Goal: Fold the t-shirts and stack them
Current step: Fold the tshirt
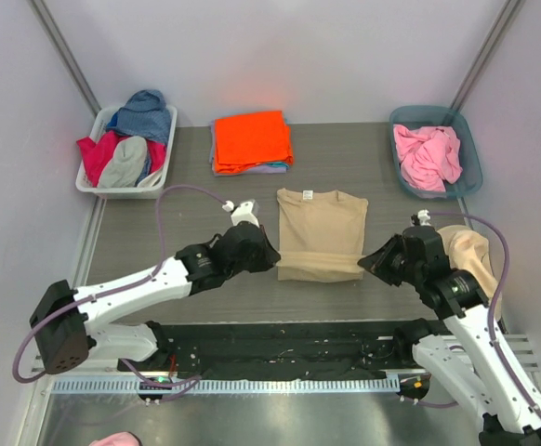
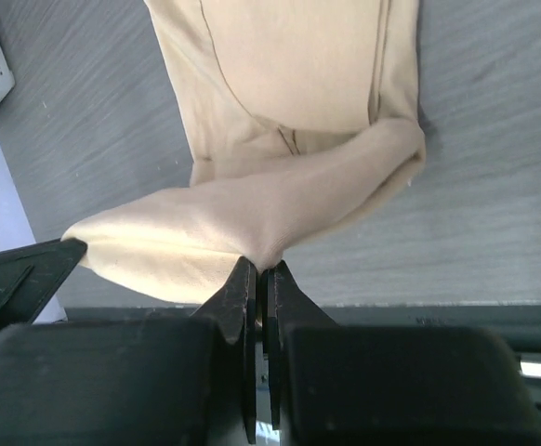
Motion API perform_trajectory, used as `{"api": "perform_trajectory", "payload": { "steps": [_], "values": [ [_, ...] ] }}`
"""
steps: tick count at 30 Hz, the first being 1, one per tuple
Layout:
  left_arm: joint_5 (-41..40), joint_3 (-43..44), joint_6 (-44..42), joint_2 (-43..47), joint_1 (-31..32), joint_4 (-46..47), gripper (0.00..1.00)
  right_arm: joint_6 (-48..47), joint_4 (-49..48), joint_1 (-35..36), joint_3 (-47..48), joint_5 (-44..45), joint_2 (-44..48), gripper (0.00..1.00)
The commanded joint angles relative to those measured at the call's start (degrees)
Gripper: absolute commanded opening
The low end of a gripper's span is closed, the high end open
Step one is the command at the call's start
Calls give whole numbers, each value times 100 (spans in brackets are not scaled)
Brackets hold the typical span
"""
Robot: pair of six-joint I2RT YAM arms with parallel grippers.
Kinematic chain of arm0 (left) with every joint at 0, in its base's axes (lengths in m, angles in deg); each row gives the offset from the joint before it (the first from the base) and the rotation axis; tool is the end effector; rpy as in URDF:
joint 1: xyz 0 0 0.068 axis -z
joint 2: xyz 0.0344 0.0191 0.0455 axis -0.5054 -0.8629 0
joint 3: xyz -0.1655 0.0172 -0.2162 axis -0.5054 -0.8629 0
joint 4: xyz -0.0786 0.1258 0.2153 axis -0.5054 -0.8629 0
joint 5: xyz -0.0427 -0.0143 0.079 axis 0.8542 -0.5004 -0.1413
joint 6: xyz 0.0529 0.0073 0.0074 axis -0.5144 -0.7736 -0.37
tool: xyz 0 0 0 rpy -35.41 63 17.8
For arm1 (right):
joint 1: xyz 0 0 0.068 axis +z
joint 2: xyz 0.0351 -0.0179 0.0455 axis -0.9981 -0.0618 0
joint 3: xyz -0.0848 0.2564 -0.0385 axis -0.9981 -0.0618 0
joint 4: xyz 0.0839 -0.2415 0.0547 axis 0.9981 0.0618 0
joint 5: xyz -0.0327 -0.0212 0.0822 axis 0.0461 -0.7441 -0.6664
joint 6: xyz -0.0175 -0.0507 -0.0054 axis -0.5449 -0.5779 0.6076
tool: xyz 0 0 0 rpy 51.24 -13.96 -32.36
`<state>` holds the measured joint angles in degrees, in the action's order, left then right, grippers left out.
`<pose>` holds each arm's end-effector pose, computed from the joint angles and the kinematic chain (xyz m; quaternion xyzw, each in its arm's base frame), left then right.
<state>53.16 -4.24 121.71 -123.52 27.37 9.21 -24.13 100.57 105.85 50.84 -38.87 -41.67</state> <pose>0.1472 -0.2158 0.2665 -0.0518 0.8865 -0.3119 0.3378 0.1064 0.0397 0.2766 0.2352 0.8867 0.2503 0.3095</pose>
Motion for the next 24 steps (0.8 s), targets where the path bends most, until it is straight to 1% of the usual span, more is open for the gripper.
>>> {"api": "perform_trajectory", "payload": {
  "steps": [1, 6, 10, 13, 20, 24],
  "values": [
    [161, 307, -337, -371, -428, 416, 0, -189, -1235, -6, 265, 544, -608, 1],
    [504, 773, -671, -862, -851, 565, 0, -365, -1921, -6, 475, 573, -1364, 1],
    [751, 1247, -926, -1250, -1202, 618, 0, -523, -2195, 3, 712, 669, -1917, 1],
    [935, 1520, -1032, -1565, -1369, 706, 0, -620, -2353, -6, 835, 792, -2147, 1],
    [1287, 2135, -1164, -2374, -1555, 891, 0, -769, -2837, -76, 985, 977, -2815, 1],
    [1445, 2487, -1269, -2814, -1660, 944, 0, -866, -3196, -269, 1020, 995, -3166, 1]
  ]
}}
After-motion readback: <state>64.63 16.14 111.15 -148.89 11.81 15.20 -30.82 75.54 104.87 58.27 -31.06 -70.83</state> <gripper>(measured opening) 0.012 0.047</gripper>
